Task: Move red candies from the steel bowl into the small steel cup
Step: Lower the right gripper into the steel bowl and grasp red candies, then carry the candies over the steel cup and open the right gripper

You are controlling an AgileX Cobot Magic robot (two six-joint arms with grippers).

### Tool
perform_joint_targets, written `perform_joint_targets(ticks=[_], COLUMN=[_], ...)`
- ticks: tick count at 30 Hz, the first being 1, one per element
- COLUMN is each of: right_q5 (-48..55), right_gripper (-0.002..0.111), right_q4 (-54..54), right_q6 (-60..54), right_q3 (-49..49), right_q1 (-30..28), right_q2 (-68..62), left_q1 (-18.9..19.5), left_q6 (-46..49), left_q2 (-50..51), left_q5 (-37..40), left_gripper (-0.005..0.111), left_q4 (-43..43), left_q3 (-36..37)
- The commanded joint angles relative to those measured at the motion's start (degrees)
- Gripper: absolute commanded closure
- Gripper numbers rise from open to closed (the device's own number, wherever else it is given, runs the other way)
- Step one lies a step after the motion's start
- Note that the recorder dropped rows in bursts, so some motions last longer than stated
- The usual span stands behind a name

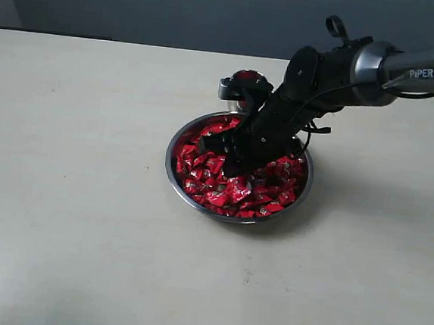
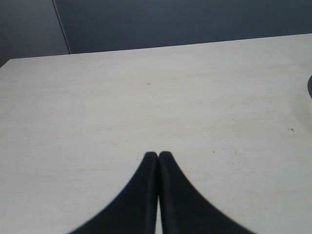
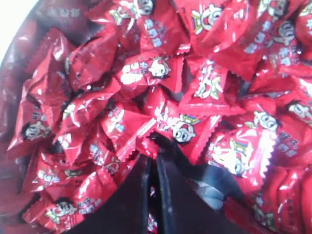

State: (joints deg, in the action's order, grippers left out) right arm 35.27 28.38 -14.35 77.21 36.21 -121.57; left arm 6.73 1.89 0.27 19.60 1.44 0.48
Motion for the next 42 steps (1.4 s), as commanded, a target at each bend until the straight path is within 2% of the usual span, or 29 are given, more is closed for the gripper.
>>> perform_joint_targets(ticks=[1,19,28,30,31,35,42], right_q5=[1.99,0.44,2.49,2.52,2.92,4.44,11.44], right_gripper=[0.108,0.108,0.108,0.108,0.108,0.108,0.108], right_q4=[-0.72,-0.93,-4.23,-7.33,-8.05,-5.99,-7.54], right_q6=[-0.01,-0.01,2.01,4.94,7.62,8.86,8.45], right_q3=[-0.08,2.12,13.06,16.04,19.17,27.64,41.27], right_q1=[-0.16,-0.16,-0.78,-2.48,-5.17,-11.43,-12.78], right_q2=[1.95,15.28,8.96,6.71,4.35,-2.55,-13.58], left_q1=[0.12,0.12,0.12,0.12,0.12,0.12,0.12], left_q6=[-0.20,-0.20,-0.20,-0.20,-0.20,-0.20,-0.20], left_q2=[-0.27,-0.27,-0.27,-0.27,-0.27,-0.27,-0.27], left_q5=[-0.69,-0.69,-0.69,-0.69,-0.69,-0.69,-0.69], left_gripper=[0.106,0.106,0.106,0.106,0.106,0.106,0.106], left_q4=[0.11,0.11,0.11,0.11,0.11,0.11,0.11], left_q3=[-0.48,-0.48,-0.48,-0.48,-0.48,-0.48,-0.48])
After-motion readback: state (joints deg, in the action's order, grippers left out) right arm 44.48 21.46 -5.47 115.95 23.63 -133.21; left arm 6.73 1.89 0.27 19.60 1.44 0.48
